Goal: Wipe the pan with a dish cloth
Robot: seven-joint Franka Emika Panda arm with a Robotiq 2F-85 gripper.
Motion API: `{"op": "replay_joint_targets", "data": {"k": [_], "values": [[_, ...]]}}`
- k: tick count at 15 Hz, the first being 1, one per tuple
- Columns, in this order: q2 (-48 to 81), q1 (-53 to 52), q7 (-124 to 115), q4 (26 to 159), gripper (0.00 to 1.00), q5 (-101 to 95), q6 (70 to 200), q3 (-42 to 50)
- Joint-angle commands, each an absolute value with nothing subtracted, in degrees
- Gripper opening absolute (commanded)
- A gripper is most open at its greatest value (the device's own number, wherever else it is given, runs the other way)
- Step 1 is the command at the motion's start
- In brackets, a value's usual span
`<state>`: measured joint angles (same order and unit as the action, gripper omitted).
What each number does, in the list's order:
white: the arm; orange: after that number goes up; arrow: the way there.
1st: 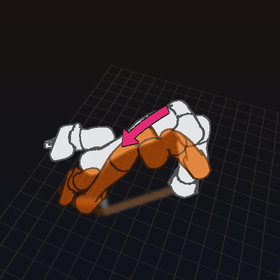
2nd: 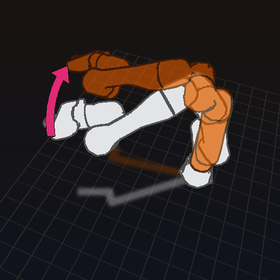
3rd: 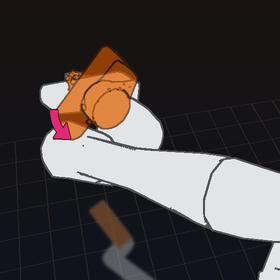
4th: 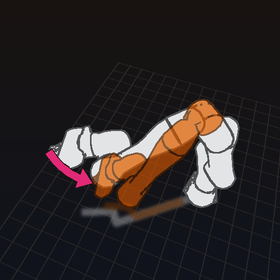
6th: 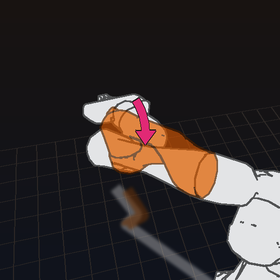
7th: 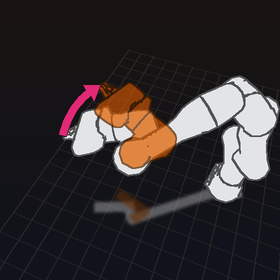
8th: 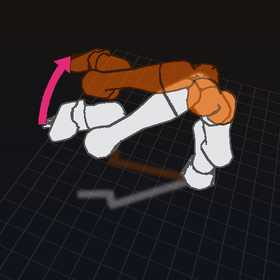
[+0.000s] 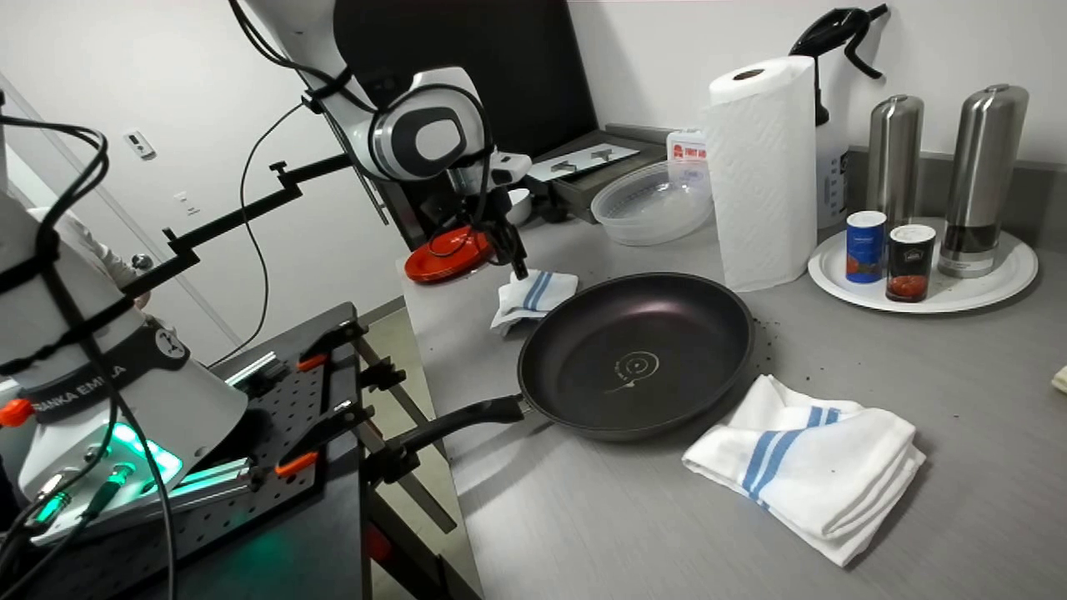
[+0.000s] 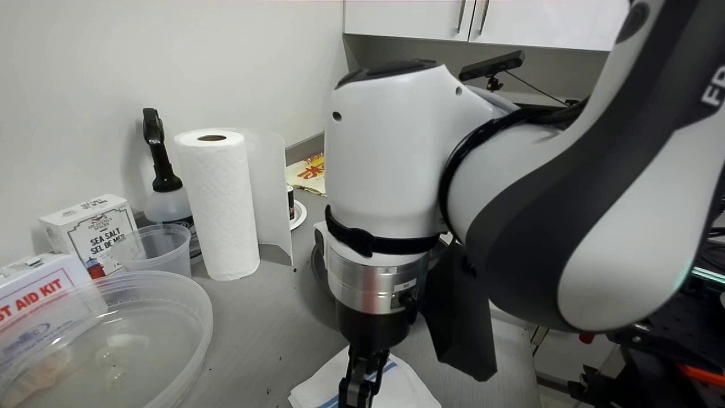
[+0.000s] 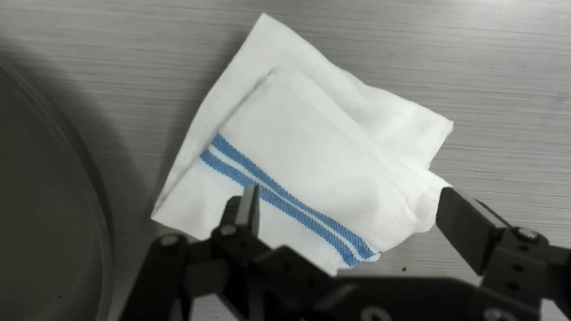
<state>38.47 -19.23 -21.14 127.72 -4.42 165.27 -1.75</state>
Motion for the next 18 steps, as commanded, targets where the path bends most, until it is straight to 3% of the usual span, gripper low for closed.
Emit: {"op": "replay_joint_targets", "data": {"k": [1,11,12,13,18], "values": [[41.44,-17.30,-14.88,127.46,1.00,-3.60,171.06,-2.78],[50.04,-15.03,-2.94,124.80,1.00,-4.65,180.53,-4.69],[50.42,-15.80,-2.66,124.44,0.94,-4.66,180.70,-4.08],[50.72,-15.82,-2.35,124.19,0.74,-4.57,180.72,-4.17],[51.16,-17.75,-2.26,123.43,0.37,-4.38,180.97,-2.84]]}}
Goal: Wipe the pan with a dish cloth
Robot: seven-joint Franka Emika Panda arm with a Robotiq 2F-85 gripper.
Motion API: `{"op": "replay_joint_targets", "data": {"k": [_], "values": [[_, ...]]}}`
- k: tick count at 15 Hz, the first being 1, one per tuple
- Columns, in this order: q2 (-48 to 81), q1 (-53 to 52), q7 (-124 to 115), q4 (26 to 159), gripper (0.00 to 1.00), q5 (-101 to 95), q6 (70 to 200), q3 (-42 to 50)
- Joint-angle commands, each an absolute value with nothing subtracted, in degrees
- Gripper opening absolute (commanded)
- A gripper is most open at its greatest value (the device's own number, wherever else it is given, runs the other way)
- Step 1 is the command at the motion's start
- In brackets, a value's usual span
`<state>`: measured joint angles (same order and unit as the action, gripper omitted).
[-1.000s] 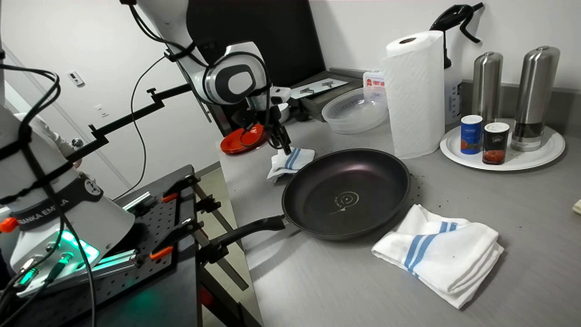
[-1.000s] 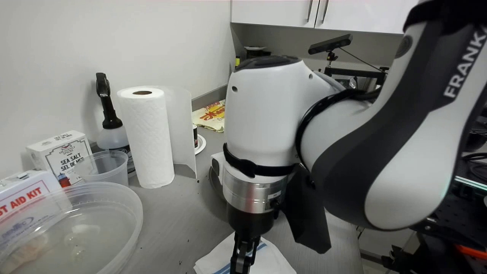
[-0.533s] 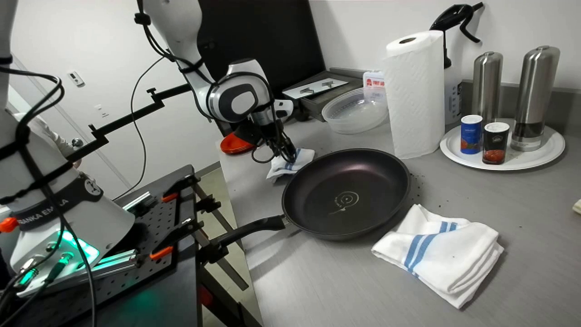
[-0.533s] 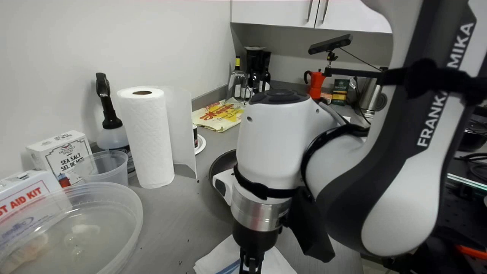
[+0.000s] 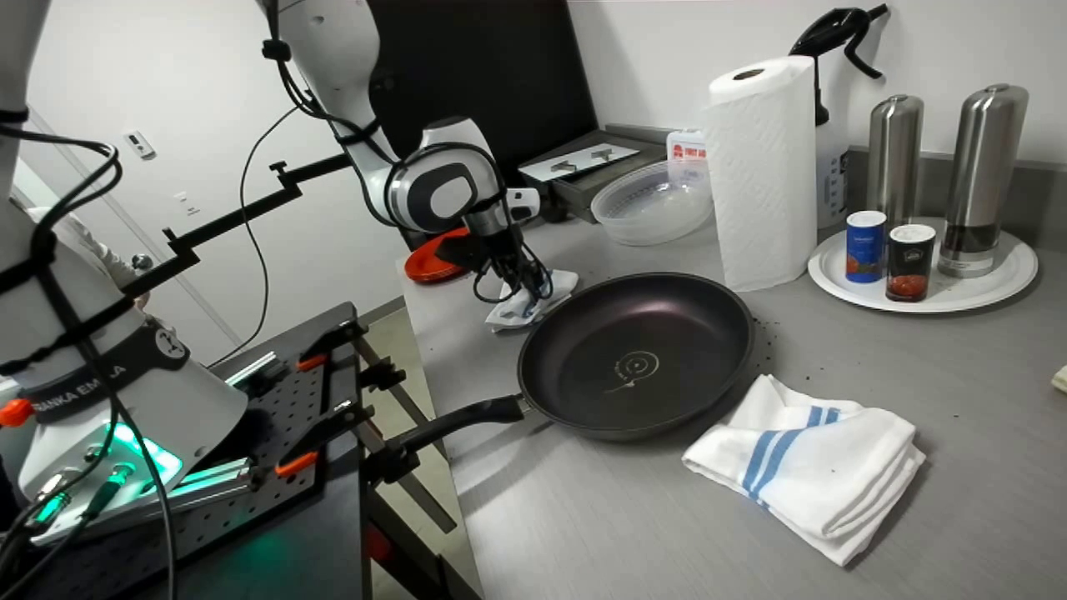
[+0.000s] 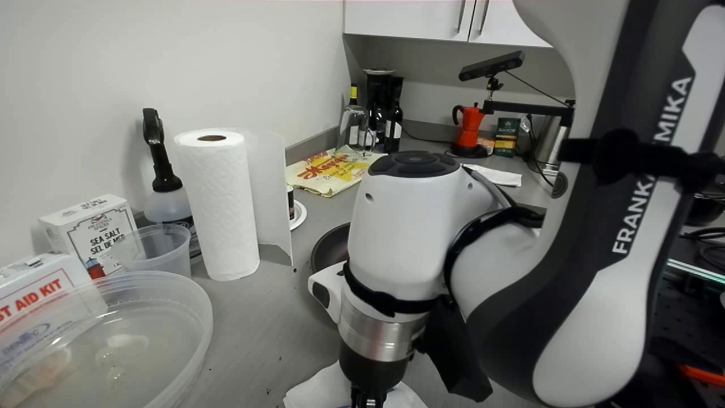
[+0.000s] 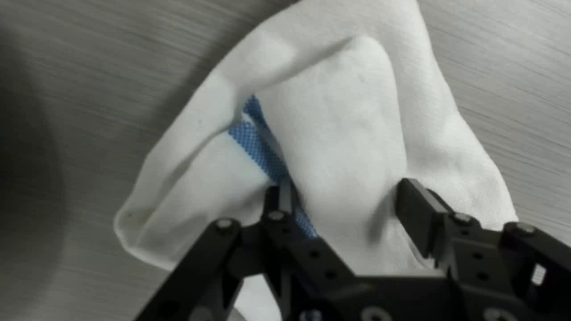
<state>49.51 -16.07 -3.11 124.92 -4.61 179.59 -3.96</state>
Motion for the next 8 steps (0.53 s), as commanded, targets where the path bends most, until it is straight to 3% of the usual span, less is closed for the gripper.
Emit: {"op": "replay_joint_targets", "data": {"k": [1,5,8], "values": [[51.09,-18.01,-2.30,123.45,0.28,-4.37,181.12,-2.63],[50.93,-18.51,-2.32,123.51,0.02,-4.34,181.40,-2.41],[50.76,-18.96,-2.67,123.70,0.02,-4.11,181.13,-2.01]]}}
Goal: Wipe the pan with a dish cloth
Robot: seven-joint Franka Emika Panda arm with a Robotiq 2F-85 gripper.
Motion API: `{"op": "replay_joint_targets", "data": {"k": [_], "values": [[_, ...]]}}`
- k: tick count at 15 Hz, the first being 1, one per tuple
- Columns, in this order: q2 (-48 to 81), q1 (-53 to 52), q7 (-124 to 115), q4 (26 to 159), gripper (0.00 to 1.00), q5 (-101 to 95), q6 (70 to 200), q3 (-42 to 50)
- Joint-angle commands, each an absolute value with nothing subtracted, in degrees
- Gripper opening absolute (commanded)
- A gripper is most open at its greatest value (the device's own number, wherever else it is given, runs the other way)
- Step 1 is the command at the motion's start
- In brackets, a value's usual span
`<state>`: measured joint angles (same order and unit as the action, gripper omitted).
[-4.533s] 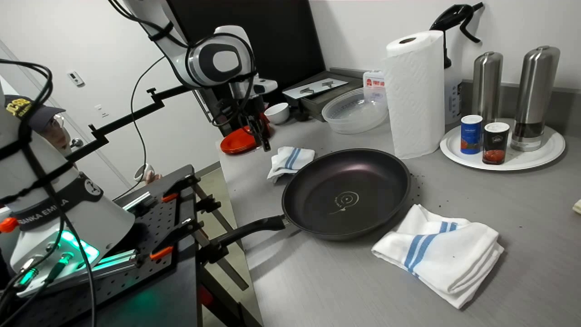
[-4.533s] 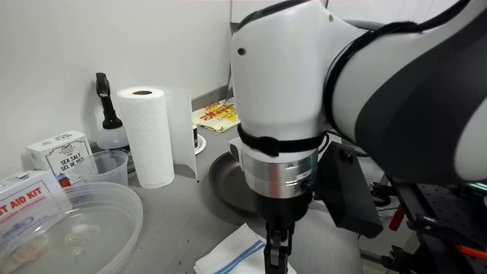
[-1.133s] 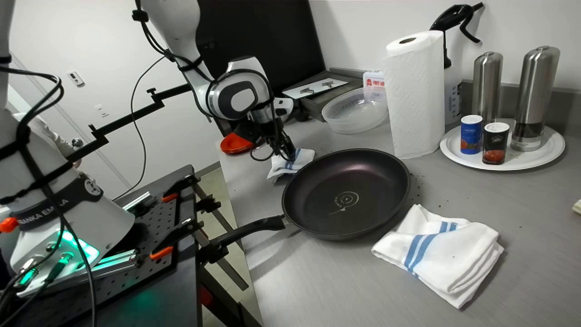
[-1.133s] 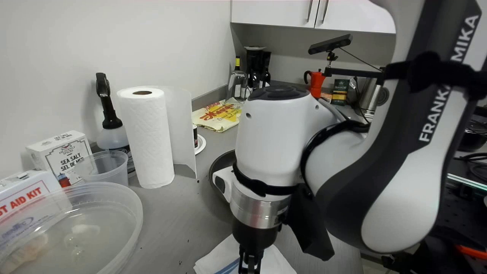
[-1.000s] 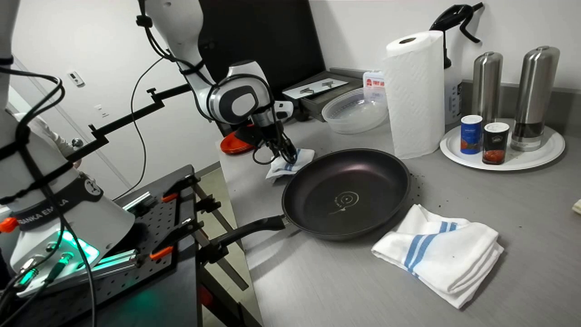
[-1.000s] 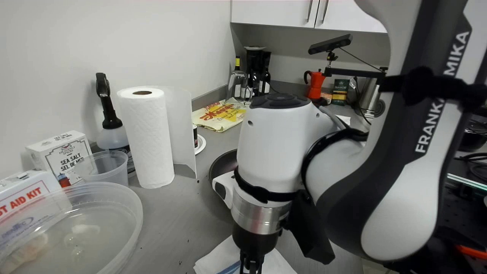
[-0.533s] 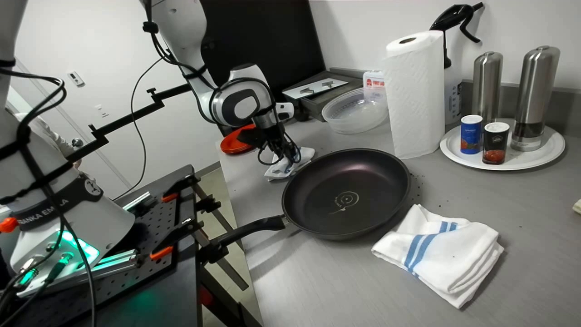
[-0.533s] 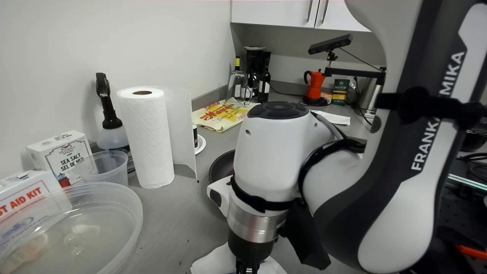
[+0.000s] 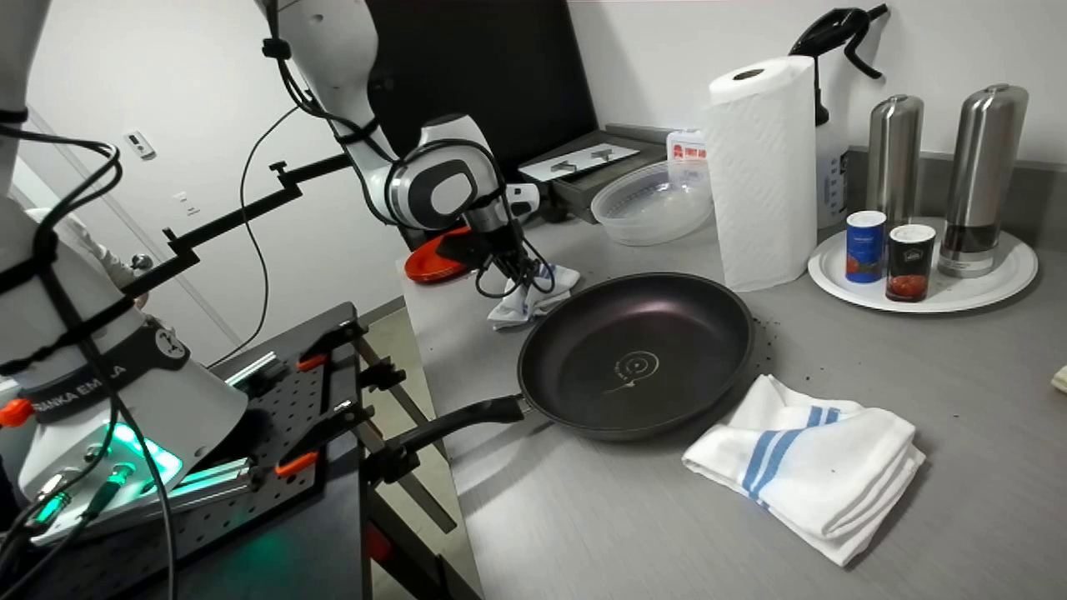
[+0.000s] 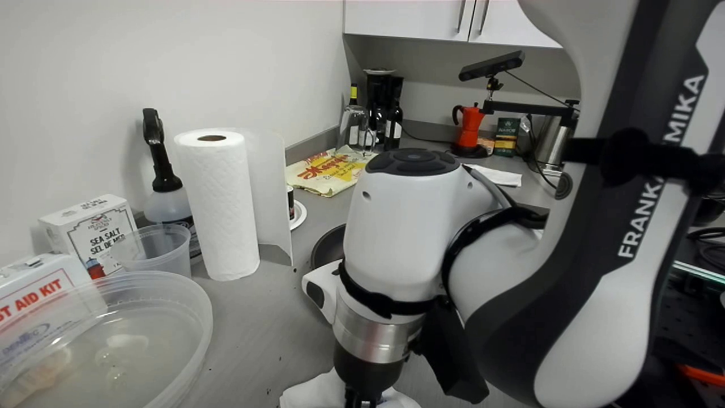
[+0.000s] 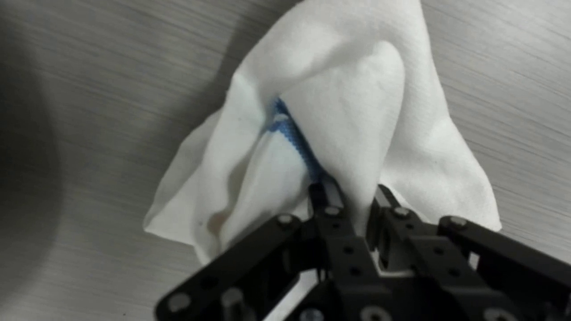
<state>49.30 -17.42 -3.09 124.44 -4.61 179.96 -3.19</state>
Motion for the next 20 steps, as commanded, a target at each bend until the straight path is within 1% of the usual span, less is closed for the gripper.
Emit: {"op": "replay_joint_targets", "data": {"k": [1,5,14,17,20], "values": [[50.49,-20.01,-3.31,123.61,0.04,-3.81,180.15,-1.06],[47.49,-20.92,-3.91,125.00,0.04,-3.39,179.33,-0.27],[38.97,-27.41,-5.36,128.79,0.04,-3.69,180.70,6.58],[35.94,-31.57,-6.89,130.58,0.04,-3.86,181.21,10.93],[33.84,-37.54,-9.22,132.29,0.04,-4.02,181.39,17.87]]}}
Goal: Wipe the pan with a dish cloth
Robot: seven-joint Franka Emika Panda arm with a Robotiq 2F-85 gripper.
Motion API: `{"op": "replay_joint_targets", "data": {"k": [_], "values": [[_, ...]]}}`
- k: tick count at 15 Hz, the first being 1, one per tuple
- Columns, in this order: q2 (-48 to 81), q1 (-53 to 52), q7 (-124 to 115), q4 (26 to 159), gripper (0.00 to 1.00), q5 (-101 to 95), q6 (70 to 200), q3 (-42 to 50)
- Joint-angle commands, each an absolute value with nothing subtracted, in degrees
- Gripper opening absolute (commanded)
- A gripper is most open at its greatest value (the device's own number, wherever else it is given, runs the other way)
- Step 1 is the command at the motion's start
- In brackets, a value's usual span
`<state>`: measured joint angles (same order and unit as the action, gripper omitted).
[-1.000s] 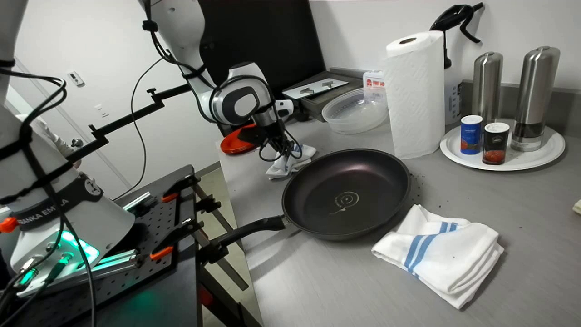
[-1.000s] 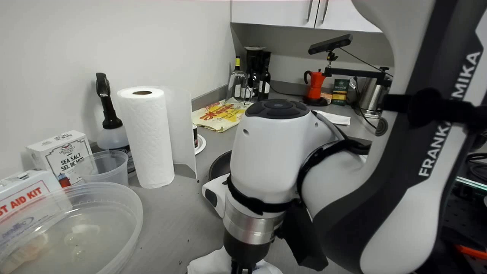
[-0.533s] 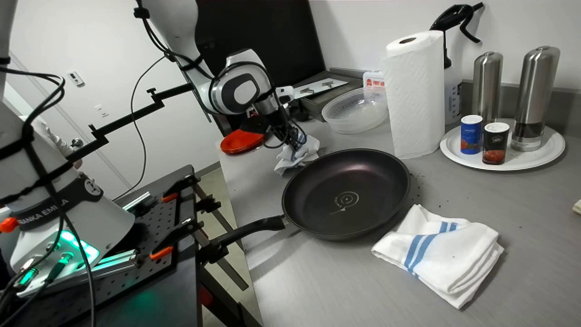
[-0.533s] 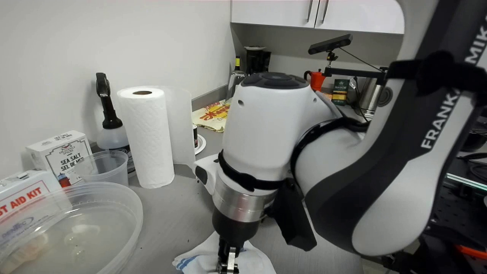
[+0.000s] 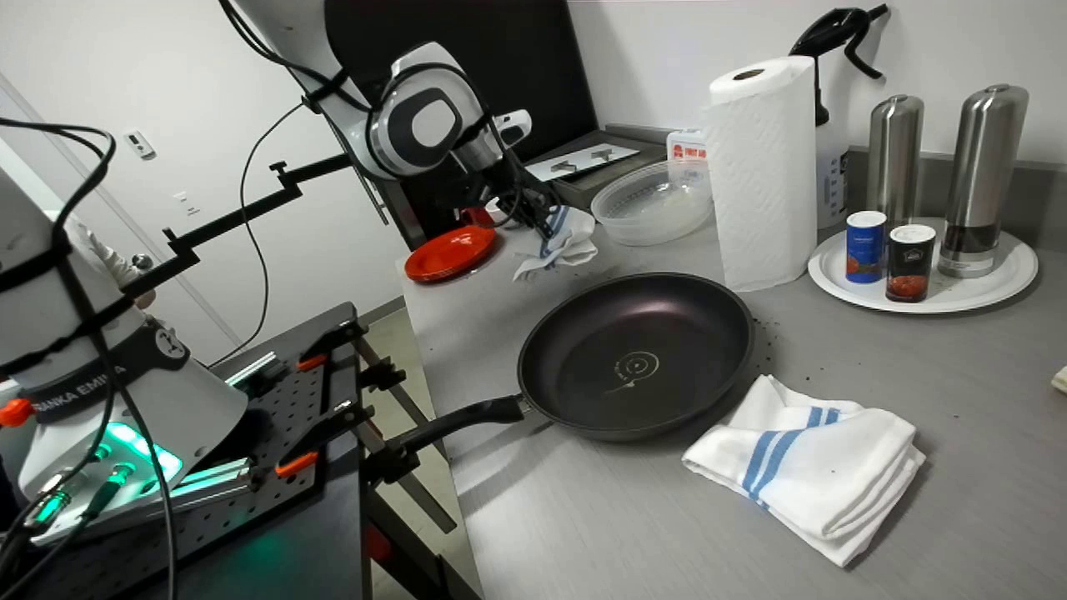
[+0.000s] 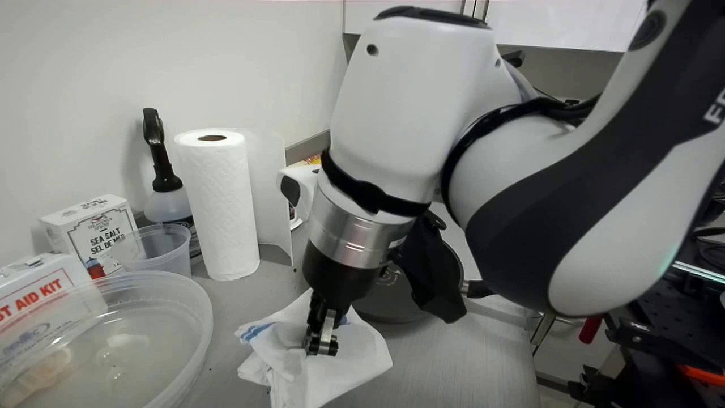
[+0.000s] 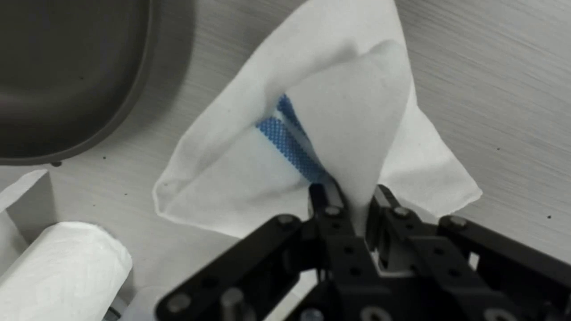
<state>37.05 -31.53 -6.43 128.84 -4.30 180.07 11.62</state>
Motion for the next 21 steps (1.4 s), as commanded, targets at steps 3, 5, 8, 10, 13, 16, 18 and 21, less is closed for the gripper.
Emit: {"op": "replay_joint_targets", "data": {"k": [3,5,8,10,13,16,18,21], "values": [[32.88,-41.25,-11.02,134.16,0.04,-3.56,181.29,23.26],[32.68,-41.68,-11.78,135.43,0.04,-3.06,181.31,25.03],[33.48,-39.04,-12.00,136.04,0.04,-2.02,181.20,25.35],[33.92,-34.69,-11.18,135.79,0.04,-1.19,180.94,23.13],[33.03,-20.87,-7.87,134.72,0.04,-0.86,180.27,12.13],[35.27,-7.56,-2.60,132.01,0.04,2.86,179.97,0.62],[36.87,1.52,-1.17,130.04,0.04,1.77,179.41,-5.87],[38.68,9.83,1.09,128.48,0.04,1.88,179.09,-10.86]]}}
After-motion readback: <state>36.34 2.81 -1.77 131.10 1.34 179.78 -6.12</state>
